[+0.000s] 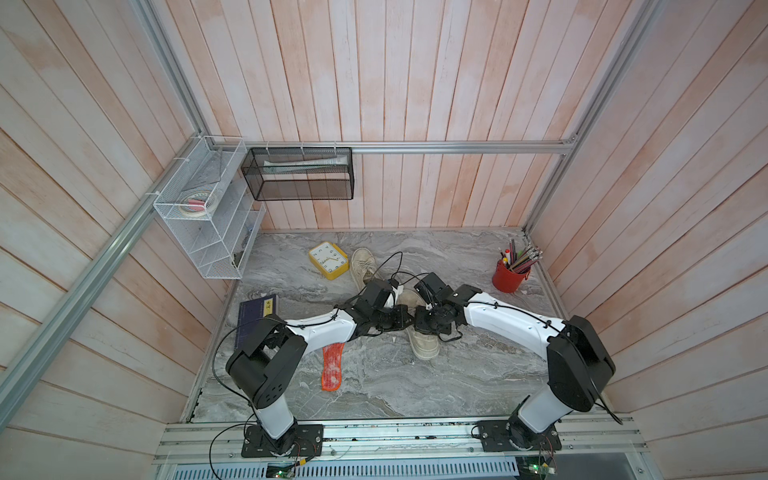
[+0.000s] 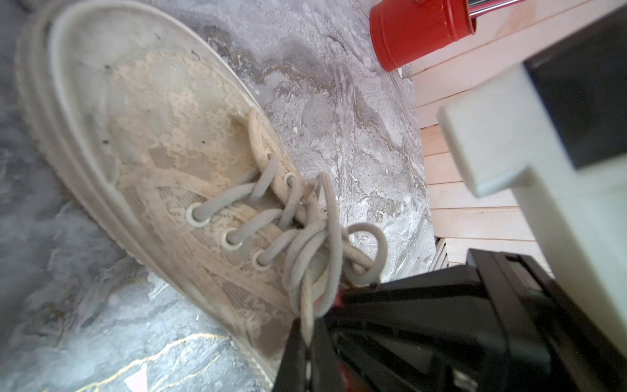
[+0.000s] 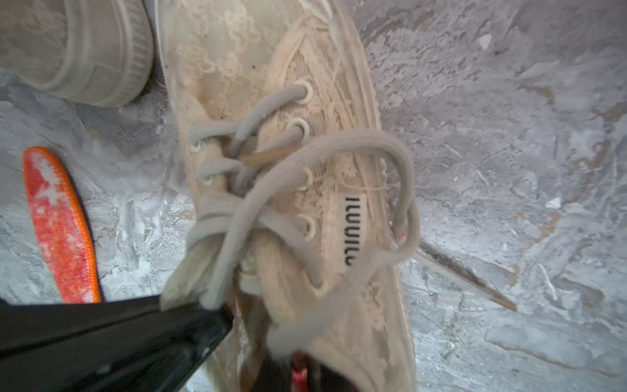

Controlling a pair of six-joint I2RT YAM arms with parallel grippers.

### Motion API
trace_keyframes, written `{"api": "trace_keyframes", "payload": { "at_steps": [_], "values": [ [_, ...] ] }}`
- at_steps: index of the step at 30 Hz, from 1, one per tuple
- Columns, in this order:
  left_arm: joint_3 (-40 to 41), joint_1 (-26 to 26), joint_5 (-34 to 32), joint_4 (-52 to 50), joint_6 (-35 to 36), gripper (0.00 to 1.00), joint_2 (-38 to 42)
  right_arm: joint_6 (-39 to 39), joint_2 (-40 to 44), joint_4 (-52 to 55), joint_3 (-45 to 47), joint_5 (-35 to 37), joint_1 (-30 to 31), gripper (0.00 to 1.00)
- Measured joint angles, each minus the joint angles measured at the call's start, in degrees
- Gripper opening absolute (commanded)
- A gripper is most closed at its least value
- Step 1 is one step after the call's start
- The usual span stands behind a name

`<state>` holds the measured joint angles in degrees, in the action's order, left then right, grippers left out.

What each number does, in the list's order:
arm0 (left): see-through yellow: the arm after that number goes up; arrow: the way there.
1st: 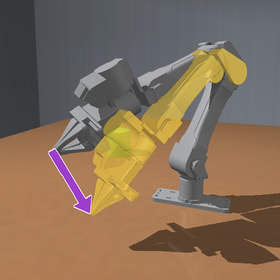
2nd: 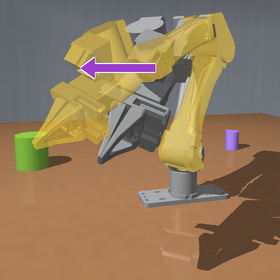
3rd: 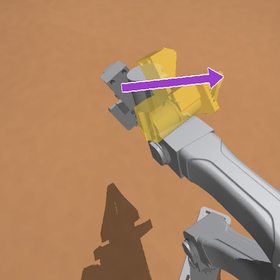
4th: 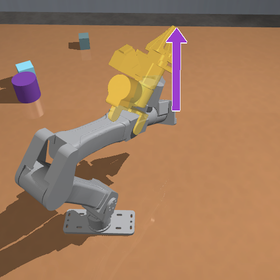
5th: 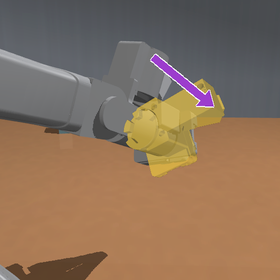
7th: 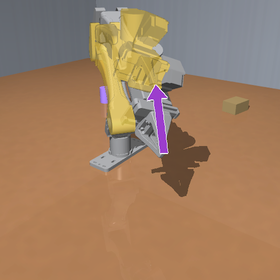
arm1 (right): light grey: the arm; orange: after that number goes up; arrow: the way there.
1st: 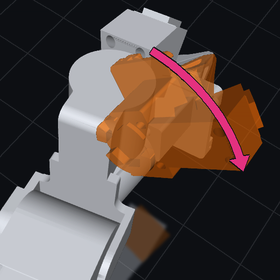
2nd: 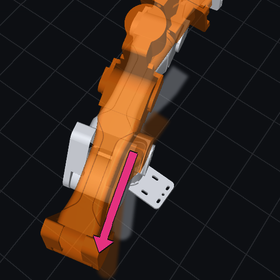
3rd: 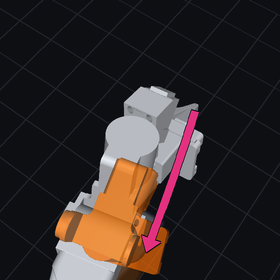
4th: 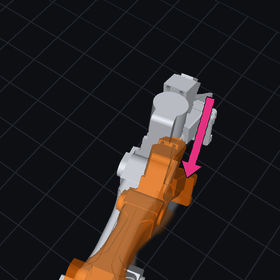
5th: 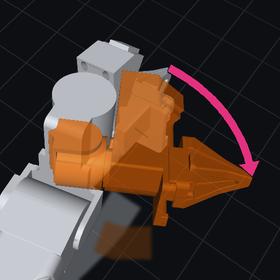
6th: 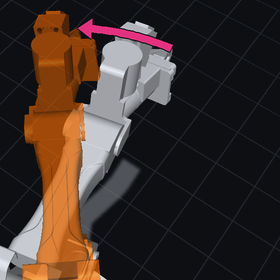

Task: Remove the insole from the shoe

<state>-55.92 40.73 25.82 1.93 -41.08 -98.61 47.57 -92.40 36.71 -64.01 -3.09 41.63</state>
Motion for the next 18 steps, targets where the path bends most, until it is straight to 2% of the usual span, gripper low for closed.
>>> {"api": "trace_keyframes", "payload": {
  "at_steps": [2,4,6,8,11,15,18],
  "values": [
    [-0.4,0.1,-0.7,-0.3,1.0,0.17,-0.4,0.7,0.6,-2.0,1.8,-0.9,-0.6,0.0],
    [-0.6,0.3,-2.1,-0.9,2.0,0.39,-0.6,1.4,0.7,-3.8,3.5,-1.7,-1.3,0.0],
    [-0.6,0.3,-4.2,-0.7,2.9,0.52,-0.4,2.2,0.7,-5.2,4.9,-2.4,-2.1,0.0],
    [0.1,0.4,-7.1,-0.4,3.7,0.56,0.9,3.1,0.7,-7.1,6.3,-3.4,-3.0,0.0],
    [5.0,1.8,-13.1,1.9,5.2,0.62,7.4,4.7,0.5,-9.5,7.1,-4.8,-4.0,0.0],
    [15.7,8.1,-21.1,7.0,7.1,0.71,18.8,6.7,-0.1,-12.7,7.1,-6.6,-4.5,0.0],
    [22.9,14.8,-26.4,11.1,9.2,0.79,22.4,8.0,-0.4,-14.0,7.1,-8.0,-4.6,0.0]
  ]
}}
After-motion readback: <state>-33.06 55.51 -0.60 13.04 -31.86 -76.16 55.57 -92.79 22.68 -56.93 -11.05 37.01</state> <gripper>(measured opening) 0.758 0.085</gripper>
